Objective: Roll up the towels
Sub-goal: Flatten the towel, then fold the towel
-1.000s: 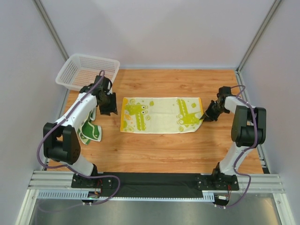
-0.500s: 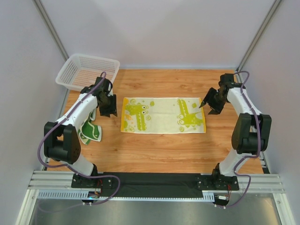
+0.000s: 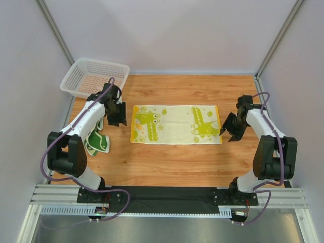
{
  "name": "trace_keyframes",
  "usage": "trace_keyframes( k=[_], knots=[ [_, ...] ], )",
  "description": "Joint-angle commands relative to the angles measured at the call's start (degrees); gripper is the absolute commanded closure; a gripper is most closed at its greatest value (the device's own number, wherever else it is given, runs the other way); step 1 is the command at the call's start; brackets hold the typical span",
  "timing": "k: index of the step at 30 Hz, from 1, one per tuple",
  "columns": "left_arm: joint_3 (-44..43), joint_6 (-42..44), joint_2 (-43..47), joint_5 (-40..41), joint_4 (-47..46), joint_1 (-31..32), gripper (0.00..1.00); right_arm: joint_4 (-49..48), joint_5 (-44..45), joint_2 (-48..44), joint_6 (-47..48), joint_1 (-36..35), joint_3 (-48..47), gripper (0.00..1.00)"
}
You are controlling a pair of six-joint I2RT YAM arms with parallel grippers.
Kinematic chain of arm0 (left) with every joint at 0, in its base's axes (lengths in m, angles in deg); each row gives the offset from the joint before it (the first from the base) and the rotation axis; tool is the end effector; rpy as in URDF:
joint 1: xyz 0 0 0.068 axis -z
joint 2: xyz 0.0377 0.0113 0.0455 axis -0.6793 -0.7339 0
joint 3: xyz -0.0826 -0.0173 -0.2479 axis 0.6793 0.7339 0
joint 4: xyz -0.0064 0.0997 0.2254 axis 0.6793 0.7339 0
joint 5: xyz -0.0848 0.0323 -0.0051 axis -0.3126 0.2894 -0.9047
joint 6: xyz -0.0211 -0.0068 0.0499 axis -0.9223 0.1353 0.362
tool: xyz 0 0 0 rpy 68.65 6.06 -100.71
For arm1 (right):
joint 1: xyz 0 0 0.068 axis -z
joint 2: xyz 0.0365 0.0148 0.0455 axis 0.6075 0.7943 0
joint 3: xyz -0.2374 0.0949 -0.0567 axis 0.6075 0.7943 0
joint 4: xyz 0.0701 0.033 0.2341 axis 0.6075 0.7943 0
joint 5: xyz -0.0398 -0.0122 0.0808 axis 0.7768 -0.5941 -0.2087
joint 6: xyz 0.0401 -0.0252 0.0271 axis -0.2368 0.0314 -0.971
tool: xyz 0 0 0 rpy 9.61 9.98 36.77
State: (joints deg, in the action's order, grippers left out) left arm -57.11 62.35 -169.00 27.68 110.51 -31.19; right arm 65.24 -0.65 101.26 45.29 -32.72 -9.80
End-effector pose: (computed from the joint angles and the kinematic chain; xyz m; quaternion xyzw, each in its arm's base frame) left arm 0.2922 -0.0627 0.2472 -0.0666 0.9781 -0.0872 0.1769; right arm 0.2667 -0.0171 0.2163 0.2677 0.9563 0.0828 0.0832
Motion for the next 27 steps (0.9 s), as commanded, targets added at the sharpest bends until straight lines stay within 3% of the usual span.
trace_keyframes(
  k=[1, 7, 12, 22, 27],
  knots=[
    [0.38, 0.61, 2.08, -1.39, -0.52, 0.18, 0.49, -3.85, -0.07, -1.02, -0.44, 0.23, 3.29, 0.44],
    [0.73, 0.52, 2.17, -2.01, -0.79, 0.18, 0.49, -6.84, 0.37, 2.75, -0.62, 0.23, 5.50, 0.51],
    [0.91, 0.69, 2.08, -1.75, -0.79, 0.18, 0.50, -8.78, 0.81, 5.92, -0.79, 0.23, 5.50, 0.62],
    [1.17, 0.61, 2.08, -1.31, -0.78, 0.18, 0.50, -10.18, 2.04, 9.09, -0.62, 0.23, 5.41, 0.62],
    [1.35, 0.61, 2.08, -1.04, -0.78, 0.18, 0.50, -11.68, 0.98, 10.41, -0.35, 0.23, 6.72, 0.81]
  ],
)
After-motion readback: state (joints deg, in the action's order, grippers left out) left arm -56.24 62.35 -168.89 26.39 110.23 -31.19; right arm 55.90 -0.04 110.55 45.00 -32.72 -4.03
